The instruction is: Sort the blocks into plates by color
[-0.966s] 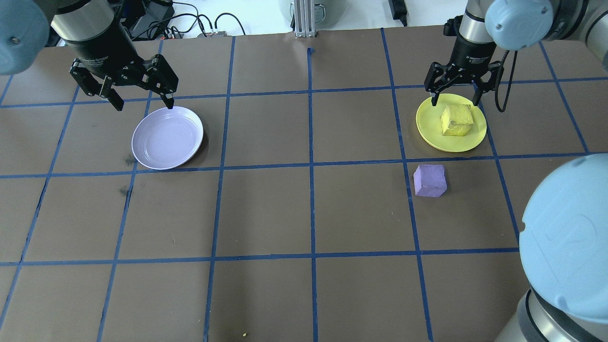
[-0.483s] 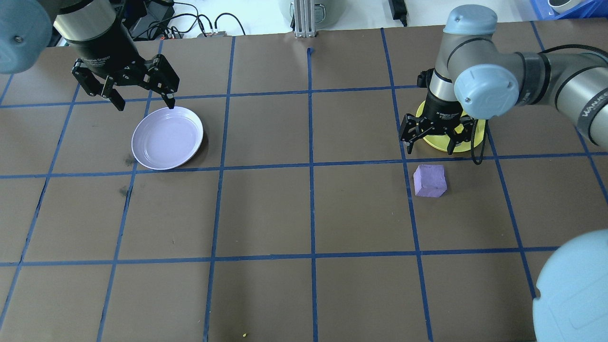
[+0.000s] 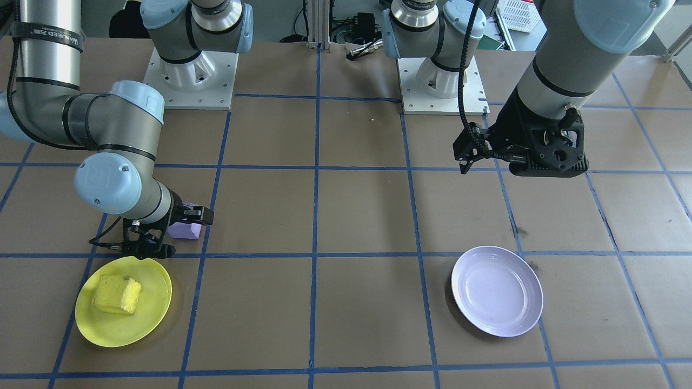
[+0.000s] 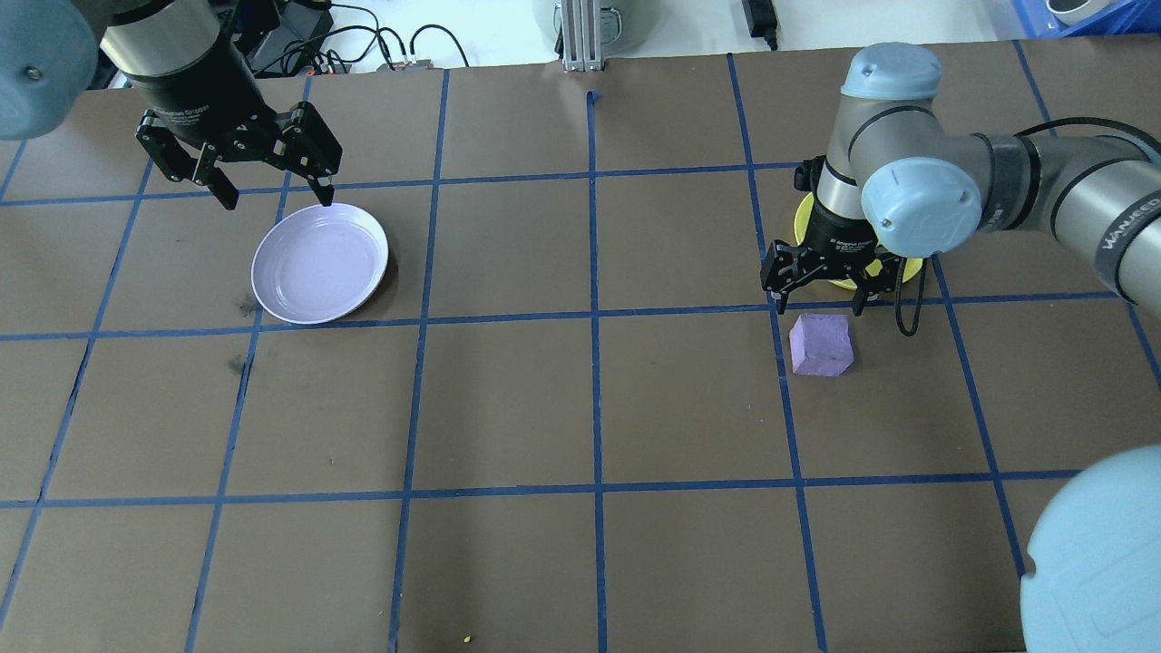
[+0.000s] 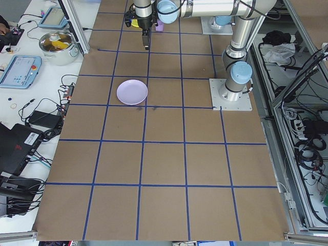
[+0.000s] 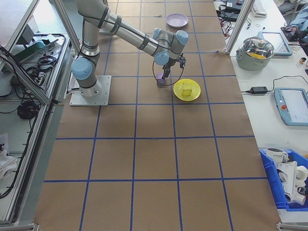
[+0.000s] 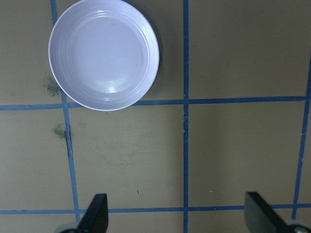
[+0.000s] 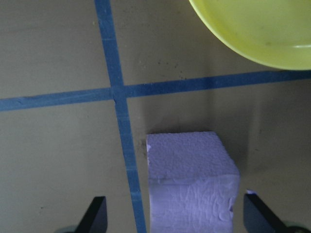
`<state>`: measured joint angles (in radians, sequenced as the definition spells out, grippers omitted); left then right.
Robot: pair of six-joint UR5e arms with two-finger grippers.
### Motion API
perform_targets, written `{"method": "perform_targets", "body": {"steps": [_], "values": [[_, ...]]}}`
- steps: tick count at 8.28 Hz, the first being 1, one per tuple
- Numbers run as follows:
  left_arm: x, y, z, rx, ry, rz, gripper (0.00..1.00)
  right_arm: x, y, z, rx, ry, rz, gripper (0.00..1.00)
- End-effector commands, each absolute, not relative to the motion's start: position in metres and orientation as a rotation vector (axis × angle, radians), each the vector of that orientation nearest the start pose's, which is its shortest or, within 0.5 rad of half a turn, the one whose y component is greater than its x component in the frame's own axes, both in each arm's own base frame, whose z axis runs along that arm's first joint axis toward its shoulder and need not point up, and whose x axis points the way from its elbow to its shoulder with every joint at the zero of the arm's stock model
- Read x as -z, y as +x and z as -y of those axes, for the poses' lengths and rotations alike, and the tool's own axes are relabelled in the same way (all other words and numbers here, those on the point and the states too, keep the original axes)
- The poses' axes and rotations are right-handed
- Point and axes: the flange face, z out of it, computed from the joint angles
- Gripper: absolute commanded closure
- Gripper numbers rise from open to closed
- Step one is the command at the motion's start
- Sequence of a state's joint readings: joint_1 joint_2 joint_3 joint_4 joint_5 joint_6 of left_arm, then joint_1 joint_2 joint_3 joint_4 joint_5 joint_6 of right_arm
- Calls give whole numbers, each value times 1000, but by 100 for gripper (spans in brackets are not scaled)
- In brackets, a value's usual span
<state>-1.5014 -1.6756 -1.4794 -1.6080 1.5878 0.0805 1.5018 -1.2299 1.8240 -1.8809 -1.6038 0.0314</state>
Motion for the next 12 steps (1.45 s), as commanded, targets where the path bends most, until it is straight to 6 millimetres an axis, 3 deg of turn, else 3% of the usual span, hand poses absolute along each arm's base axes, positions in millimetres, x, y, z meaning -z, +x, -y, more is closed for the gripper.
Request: {"method": "perform_targets", "body": {"steps": [1, 2, 3, 4, 5, 6, 7, 8, 9, 11, 12], "values": [[-492, -100, 525, -37, 36, -3127, 0, -195, 93, 519, -552, 148, -3117, 0], [-486, -103, 522, -90, 41, -3127, 0, -195, 93, 520, -546, 155, -3121, 2], [-495, -105, 508, -129, 49, -3124, 0, -194, 92, 518, -555, 169, -3119, 29], [-505, -98, 505, -74, 27, -3132, 0, -197, 92, 521, -536, 182, -3123, 70], [-505, -98, 509, -28, 27, -3129, 0, -202, 91, 527, -514, 186, -3124, 86], [-486, -97, 522, -59, 27, -3131, 0, -205, 92, 530, -498, 188, -3117, 90], [-480, -96, 532, -26, 27, -3129, 0, -212, 93, 536, -470, 195, -3113, 98], [-477, -96, 537, -26, 29, -3129, 0, -235, 95, 547, -401, 211, -3104, 99], [-472, -96, 538, -22, 24, -3121, 0, -286, 105, 560, -279, 262, -3058, 99], [-475, -95, 539, 0, 26, -3123, 0, -336, 149, 584, -215, 178, -3065, 100], [-473, -94, 538, -7, 24, -3120, 0, -337, 185, 585, -222, 269, -3016, 100]]}}
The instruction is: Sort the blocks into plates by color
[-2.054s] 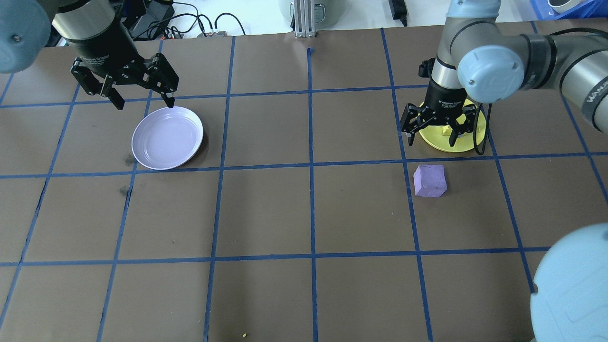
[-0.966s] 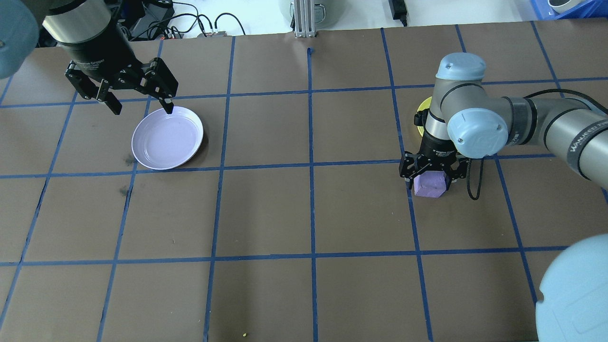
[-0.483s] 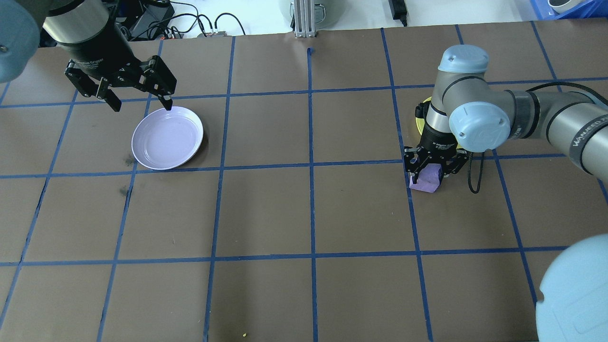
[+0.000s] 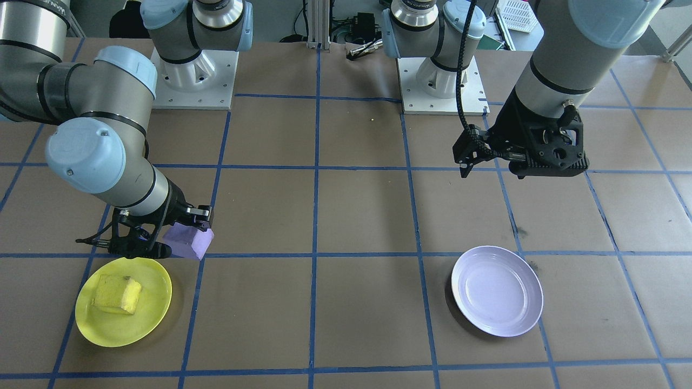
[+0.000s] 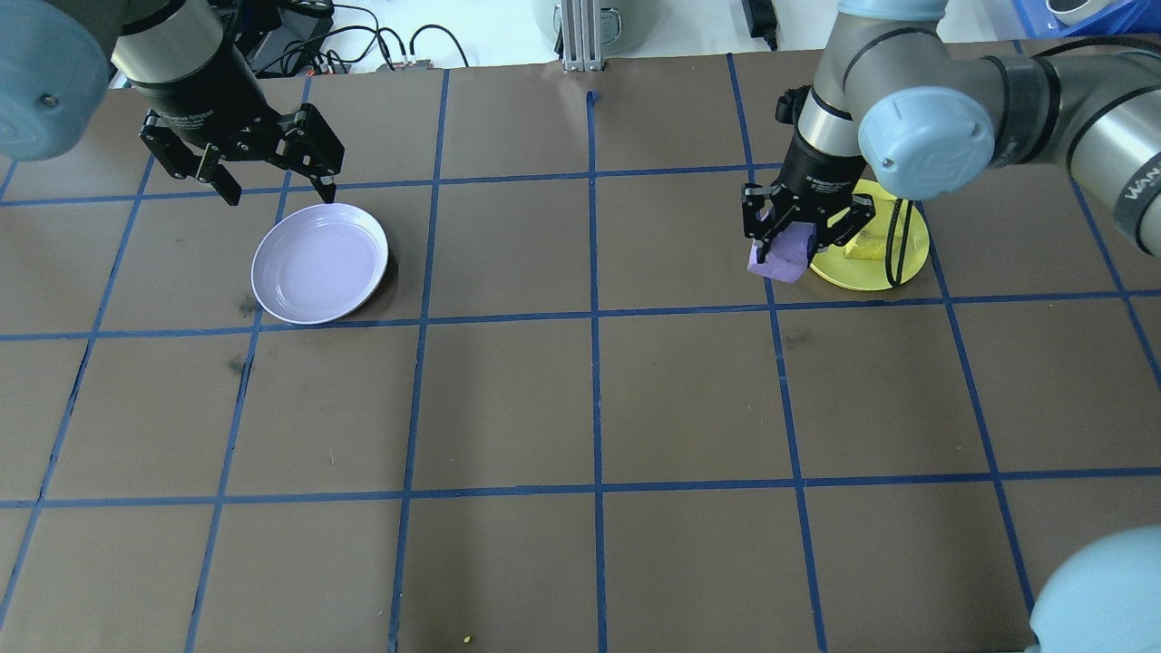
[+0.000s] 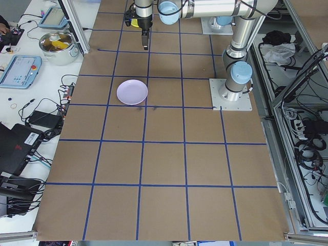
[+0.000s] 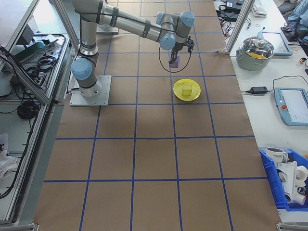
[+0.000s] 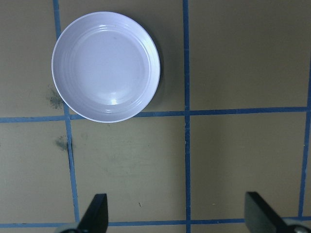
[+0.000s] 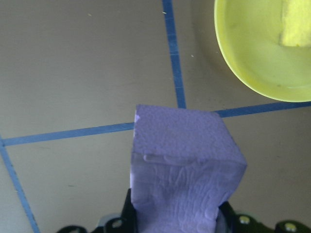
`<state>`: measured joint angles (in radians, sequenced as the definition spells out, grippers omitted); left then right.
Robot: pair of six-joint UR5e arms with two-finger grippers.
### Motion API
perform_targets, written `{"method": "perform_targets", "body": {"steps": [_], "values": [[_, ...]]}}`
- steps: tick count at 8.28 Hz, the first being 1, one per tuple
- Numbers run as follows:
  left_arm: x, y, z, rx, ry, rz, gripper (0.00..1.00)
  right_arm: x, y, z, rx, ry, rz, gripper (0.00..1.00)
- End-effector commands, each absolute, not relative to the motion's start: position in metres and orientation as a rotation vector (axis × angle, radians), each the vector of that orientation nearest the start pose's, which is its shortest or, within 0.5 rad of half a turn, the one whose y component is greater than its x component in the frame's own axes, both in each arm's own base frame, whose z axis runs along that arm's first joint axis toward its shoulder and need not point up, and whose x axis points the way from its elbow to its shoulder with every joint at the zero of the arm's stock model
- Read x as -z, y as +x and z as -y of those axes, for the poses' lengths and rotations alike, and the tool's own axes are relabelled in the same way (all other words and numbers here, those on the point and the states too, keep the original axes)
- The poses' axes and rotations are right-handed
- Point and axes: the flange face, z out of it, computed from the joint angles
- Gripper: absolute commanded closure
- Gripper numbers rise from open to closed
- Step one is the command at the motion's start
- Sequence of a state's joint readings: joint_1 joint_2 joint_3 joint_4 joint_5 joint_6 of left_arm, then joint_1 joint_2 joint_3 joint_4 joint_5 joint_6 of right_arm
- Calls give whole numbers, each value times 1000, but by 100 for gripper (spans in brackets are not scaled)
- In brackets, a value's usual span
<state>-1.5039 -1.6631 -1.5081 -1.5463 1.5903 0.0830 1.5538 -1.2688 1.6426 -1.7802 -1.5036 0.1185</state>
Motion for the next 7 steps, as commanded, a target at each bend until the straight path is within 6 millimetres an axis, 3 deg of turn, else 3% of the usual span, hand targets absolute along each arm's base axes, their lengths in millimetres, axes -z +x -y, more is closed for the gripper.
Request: {"method": "perform_targets", "body": {"steps": [1, 2, 4, 5, 6, 7], "values": [[-472, -95, 538, -14, 7, -3119, 0, -333, 230, 577, -229, 344, -2970, 100], [-471, -95, 539, -14, 5, -3122, 0, -329, 276, 565, -190, 373, -2968, 100], [-468, -95, 539, -56, 25, -3110, 0, -297, 377, 534, -196, 491, -2906, 100], [-466, -95, 540, -59, 30, -3078, 0, -281, 418, 518, -192, 523, -2877, 100], [-469, -97, 537, -42, 22, -3078, 0, -264, 441, 507, -220, 600, -2869, 100], [-486, -98, 520, -39, 22, -3081, 0, -257, 454, 501, -248, 684, -2827, 98]]}}
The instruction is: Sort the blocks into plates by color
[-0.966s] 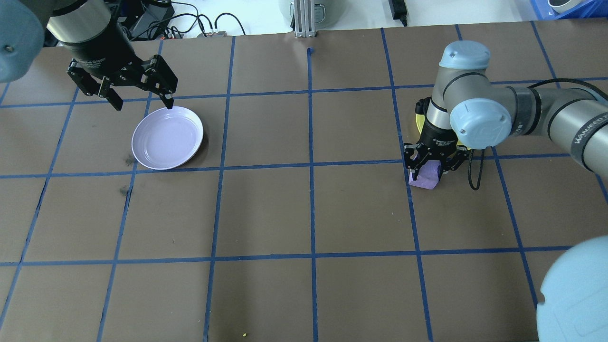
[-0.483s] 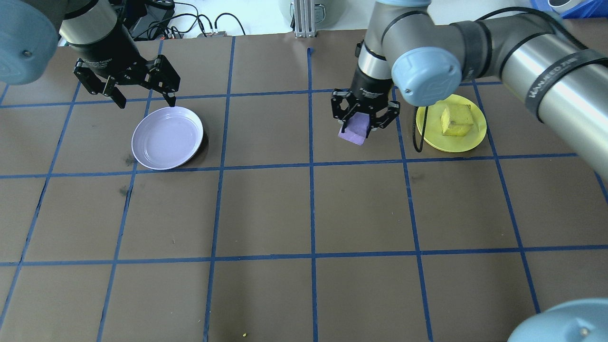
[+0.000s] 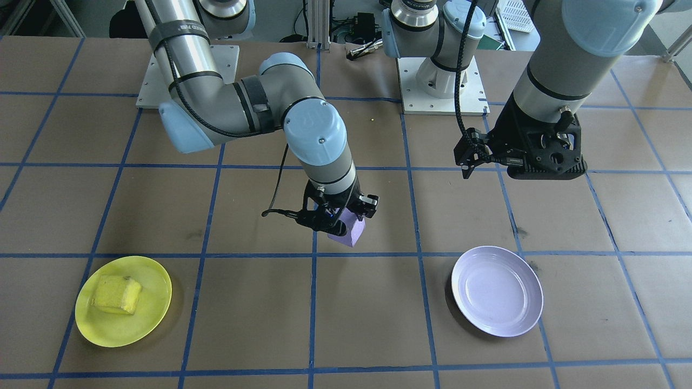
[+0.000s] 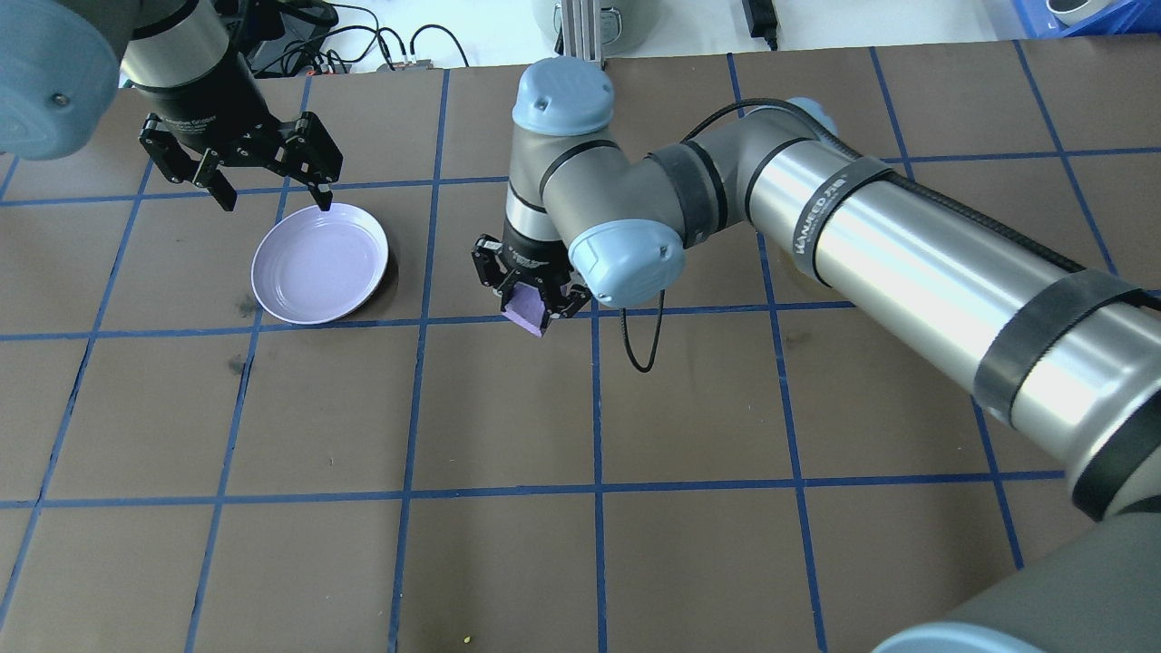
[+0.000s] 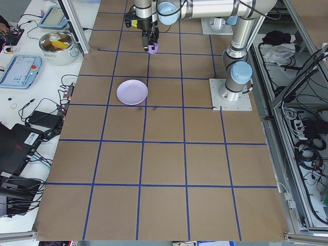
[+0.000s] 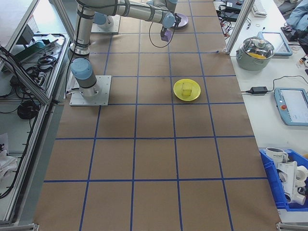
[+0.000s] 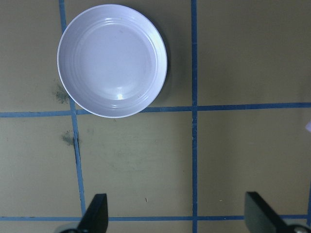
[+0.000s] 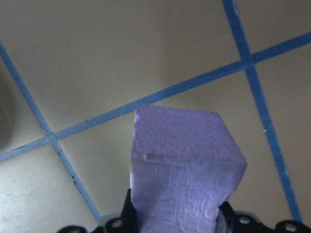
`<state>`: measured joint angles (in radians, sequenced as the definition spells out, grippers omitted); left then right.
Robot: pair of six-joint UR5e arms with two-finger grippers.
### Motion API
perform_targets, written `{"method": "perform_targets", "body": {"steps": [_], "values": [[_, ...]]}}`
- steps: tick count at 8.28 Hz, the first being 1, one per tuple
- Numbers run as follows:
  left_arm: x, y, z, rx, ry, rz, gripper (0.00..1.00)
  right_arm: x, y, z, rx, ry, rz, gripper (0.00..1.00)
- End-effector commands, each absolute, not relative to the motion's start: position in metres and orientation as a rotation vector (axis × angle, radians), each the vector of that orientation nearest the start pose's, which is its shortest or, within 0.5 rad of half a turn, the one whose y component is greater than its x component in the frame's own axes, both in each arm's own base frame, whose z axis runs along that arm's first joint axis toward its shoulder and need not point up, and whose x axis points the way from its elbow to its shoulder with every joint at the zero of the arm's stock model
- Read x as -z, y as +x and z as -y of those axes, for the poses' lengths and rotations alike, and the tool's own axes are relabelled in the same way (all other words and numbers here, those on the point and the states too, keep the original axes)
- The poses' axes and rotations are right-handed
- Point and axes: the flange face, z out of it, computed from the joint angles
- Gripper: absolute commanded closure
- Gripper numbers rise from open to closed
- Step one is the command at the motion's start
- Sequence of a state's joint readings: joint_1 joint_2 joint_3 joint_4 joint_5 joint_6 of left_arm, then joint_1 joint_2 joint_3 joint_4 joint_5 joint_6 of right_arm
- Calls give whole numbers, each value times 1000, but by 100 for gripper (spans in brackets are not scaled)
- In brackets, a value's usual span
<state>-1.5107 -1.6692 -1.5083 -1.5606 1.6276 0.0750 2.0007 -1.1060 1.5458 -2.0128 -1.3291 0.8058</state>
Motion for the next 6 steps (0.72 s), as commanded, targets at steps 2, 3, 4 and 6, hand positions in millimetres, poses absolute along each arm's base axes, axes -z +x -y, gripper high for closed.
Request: {"method": "perform_targets", "body": {"steps": [2, 3, 4, 6], "values": [[-497, -97, 504, -47, 20, -3076, 0, -212, 453, 498, -369, 785, -2846, 77], [-485, -91, 515, -71, 29, -3041, 0, -206, 457, 503, -393, 872, -2822, 86], [-481, -88, 516, -87, 28, -3015, 0, -206, 457, 503, -399, 886, -2817, 83], [-474, -87, 521, -105, 8, -3021, 0, -198, 456, 502, -412, 883, -2820, 0]]}}
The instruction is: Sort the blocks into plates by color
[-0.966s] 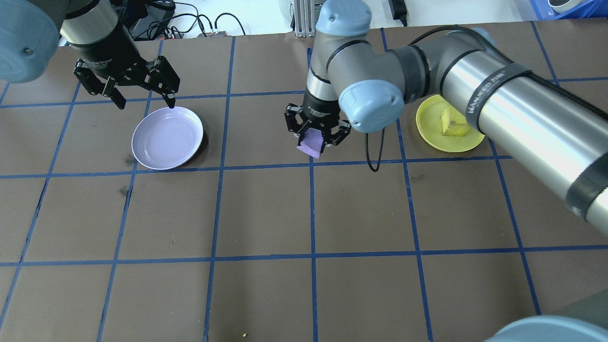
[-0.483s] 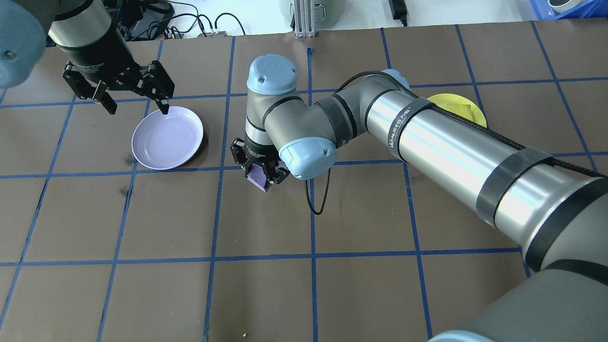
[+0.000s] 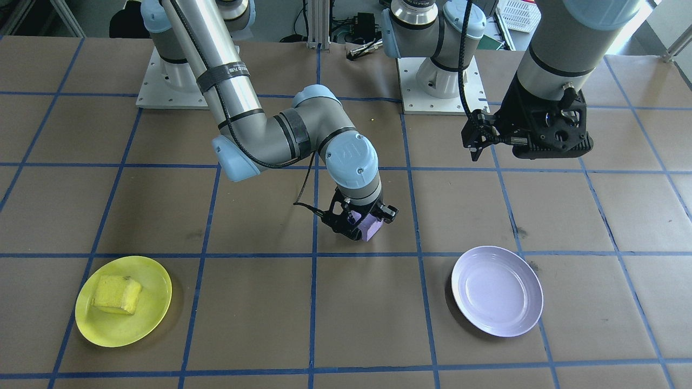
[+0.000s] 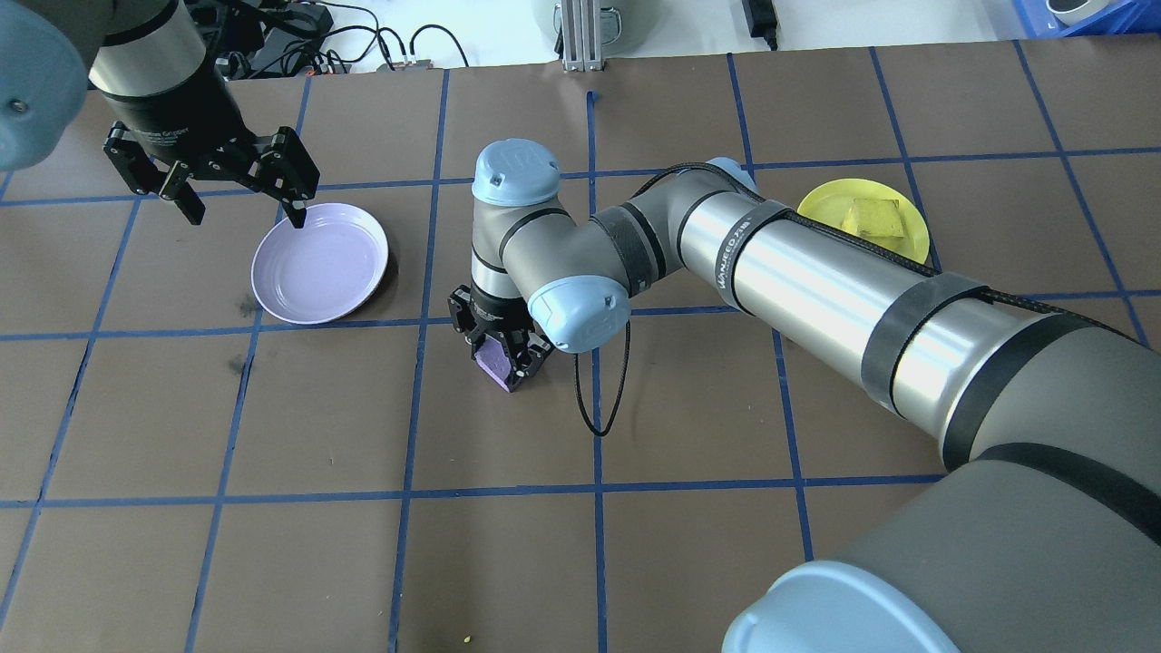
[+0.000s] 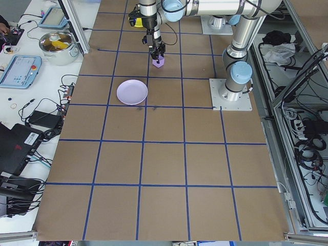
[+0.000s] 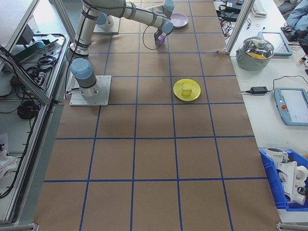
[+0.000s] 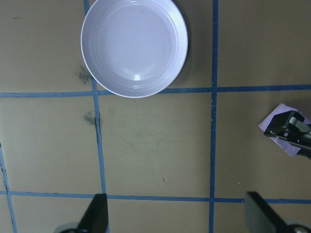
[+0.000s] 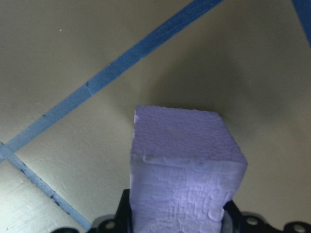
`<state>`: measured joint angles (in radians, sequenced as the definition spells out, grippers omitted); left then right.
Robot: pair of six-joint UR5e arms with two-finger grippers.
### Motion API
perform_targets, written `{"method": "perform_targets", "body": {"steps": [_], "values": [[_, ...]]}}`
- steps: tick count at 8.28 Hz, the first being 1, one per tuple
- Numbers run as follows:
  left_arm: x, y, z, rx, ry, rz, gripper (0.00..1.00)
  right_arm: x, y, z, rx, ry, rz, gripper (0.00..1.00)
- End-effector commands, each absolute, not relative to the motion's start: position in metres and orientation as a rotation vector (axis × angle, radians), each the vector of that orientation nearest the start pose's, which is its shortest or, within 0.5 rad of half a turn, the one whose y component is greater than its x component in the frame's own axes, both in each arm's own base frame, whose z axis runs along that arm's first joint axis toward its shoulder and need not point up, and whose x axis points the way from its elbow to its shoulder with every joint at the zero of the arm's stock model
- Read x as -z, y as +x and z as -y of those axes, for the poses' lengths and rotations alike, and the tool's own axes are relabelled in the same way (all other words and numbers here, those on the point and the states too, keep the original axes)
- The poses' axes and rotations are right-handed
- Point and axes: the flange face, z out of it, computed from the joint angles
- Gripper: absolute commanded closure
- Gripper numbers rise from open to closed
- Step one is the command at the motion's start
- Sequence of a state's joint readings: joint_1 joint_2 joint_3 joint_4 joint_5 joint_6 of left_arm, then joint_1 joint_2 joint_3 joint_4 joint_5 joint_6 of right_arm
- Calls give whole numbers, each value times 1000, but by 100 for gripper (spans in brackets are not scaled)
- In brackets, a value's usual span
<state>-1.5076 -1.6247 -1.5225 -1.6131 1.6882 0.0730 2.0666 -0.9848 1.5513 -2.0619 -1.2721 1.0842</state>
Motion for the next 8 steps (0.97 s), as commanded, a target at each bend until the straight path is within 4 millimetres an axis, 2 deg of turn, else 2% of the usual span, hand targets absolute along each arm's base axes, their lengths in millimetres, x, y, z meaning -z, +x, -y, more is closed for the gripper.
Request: {"method": "perform_targets", "body": {"steps": [1, 2, 3, 4, 5, 6, 8], "values": [[-471, -89, 524, -111, 41, -3019, 0, -211, 447, 513, -395, 878, -2796, 0], [-459, -90, 532, -124, 39, -3022, 0, -226, 442, 520, -373, 875, -2771, 0], [-447, -93, 546, -110, 57, -3026, 0, -253, 427, 542, -320, 874, -2739, 0], [-437, -99, 557, -86, 59, -3094, 0, -279, 398, 561, -341, 803, -2763, 0], [-428, -108, 566, -66, 70, -3161, 0, -299, 365, 564, -357, 682, -2815, 0], [-423, -128, 568, -37, 132, -3161, 0, -312, 325, 571, -333, 549, -2921, 0], [-390, -179, 571, -93, 444, -3123, 0, -343, 240, 582, -242, 185, -3185, 0]]}}
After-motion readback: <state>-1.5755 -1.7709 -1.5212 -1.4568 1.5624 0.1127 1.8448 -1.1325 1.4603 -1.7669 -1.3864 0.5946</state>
